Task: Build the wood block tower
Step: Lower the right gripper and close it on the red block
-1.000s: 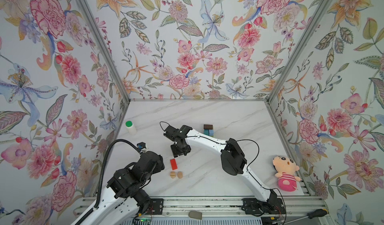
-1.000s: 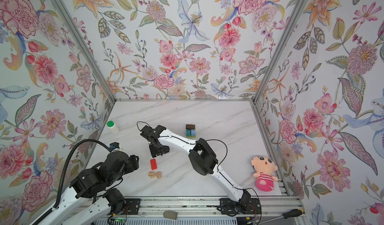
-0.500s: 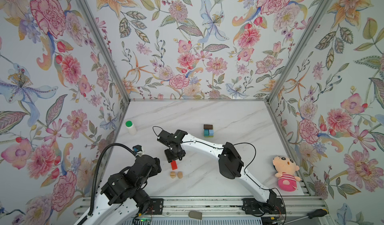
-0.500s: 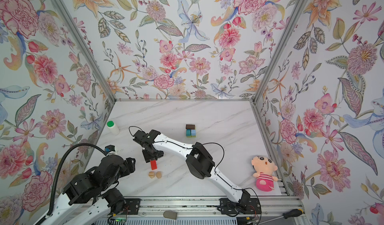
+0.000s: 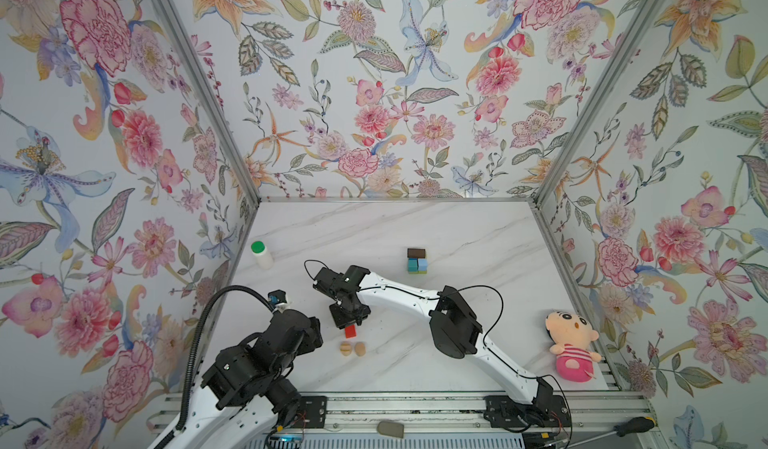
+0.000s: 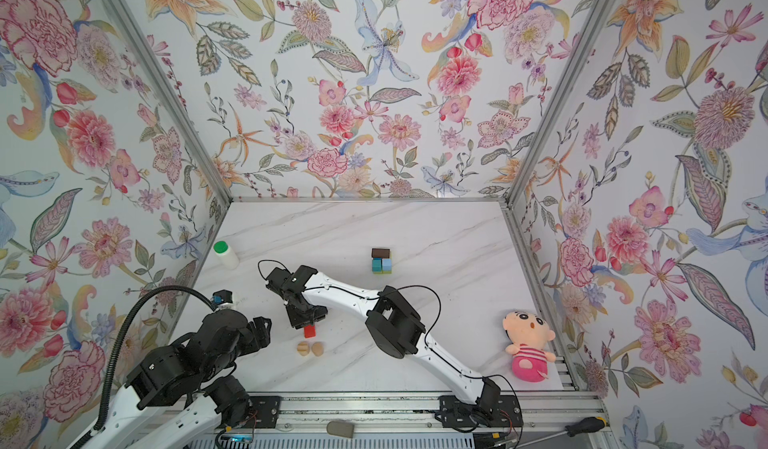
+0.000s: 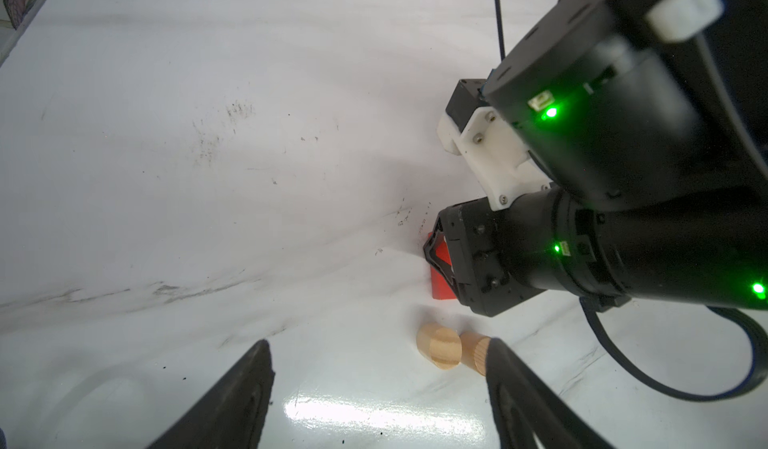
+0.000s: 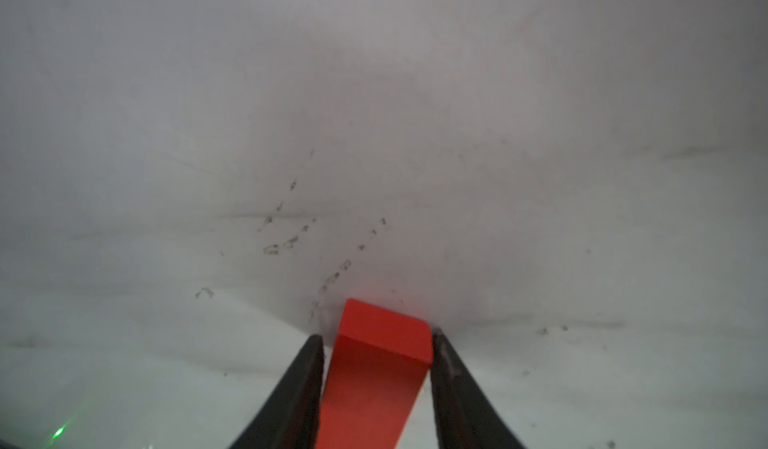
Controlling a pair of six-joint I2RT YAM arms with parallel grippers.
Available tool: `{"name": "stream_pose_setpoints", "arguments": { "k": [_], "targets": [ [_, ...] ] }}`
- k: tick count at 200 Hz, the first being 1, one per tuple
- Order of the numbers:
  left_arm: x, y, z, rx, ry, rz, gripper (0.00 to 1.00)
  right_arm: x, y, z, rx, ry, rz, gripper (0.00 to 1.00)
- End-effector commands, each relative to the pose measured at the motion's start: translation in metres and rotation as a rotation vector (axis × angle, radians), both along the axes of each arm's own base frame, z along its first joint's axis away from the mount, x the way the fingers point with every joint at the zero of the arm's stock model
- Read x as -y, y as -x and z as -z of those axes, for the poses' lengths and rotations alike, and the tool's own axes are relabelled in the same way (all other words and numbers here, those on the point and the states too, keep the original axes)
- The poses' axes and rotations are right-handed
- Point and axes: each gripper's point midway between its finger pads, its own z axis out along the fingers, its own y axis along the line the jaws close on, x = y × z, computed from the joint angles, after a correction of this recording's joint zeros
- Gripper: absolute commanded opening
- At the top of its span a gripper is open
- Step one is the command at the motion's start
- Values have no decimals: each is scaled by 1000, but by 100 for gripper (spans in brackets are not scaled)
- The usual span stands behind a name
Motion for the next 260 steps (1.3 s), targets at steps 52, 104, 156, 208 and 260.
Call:
{"name": "stream_pose_setpoints", "arguments": {
  "k": [52,104,156,208,260],
  "targets": [
    [11,-13,-10,26,-41,61,83,89,-33,-8,97,188,220,42],
    [31,-29,-10,32,-47,124,82,152,-46,-11,91,266,320,54],
    [46,-41,-10,32,-39,153,82,193,-45,-21,90,273,354,57],
    [51,-44,-10,32,-19,147,81,172,-43,-58,105,146,311,72],
    [54,-36,-4,9,13,171,82,124,-14,-42,43,72,207,76]
  ]
}}
